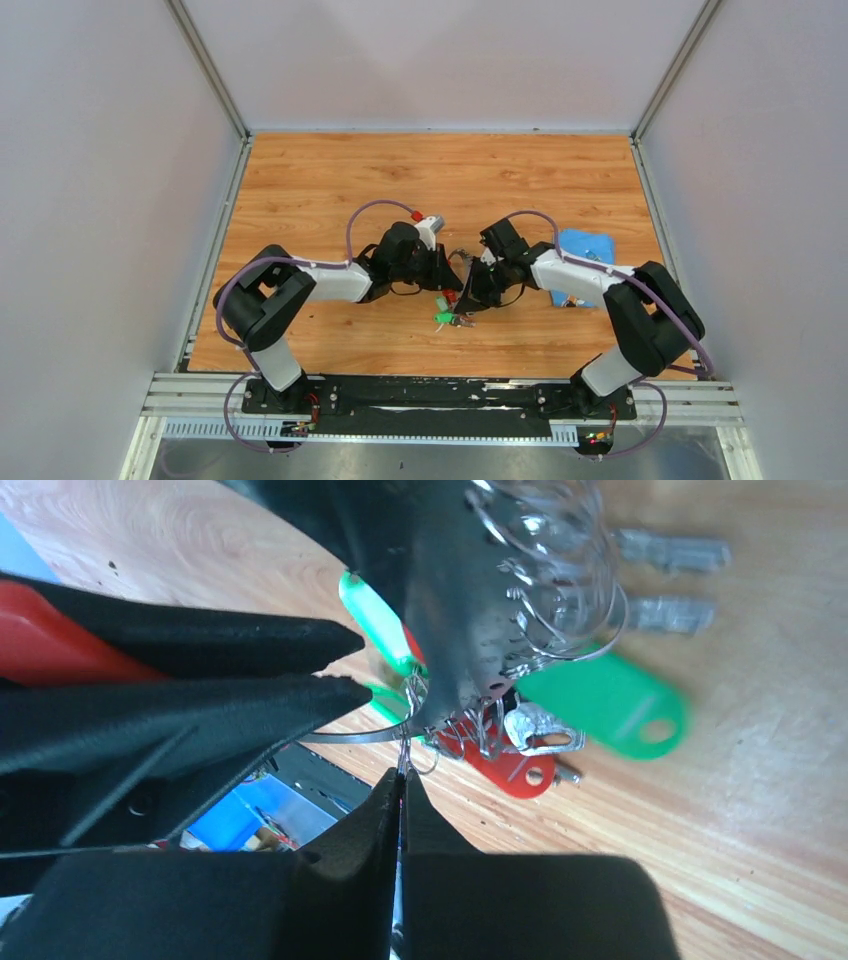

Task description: Remove the keys from the keyring

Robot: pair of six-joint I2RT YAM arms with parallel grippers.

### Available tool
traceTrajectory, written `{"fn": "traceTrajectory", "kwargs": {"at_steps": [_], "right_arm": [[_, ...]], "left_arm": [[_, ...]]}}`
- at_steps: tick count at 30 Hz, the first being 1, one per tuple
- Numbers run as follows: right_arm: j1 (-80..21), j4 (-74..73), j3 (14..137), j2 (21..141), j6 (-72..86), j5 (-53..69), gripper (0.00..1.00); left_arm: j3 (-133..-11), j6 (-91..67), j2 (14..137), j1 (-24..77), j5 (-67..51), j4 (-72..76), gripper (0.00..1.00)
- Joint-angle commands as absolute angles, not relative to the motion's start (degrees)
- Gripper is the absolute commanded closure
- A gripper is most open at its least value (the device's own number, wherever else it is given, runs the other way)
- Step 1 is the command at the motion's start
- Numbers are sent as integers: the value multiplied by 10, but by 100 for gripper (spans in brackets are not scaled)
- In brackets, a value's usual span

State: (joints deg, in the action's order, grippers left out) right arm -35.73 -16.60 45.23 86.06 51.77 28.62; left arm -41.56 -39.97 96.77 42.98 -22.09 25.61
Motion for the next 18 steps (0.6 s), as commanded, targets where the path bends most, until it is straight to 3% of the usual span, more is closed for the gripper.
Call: {"fn": "traceTrajectory", "kwargs": {"at_steps": [1,9,18], "right_arm": [[-322,-130,446,889,528,341,99],[-289,-125,457,937,511,385,99],[-270,-124,465,933,529,413,99]], "left_arm": [[-429,-317,987,430,-234,249,82],[-414,-299,978,426,-232,248,55],[-367,-298,907,407,-222,238,46]]}}
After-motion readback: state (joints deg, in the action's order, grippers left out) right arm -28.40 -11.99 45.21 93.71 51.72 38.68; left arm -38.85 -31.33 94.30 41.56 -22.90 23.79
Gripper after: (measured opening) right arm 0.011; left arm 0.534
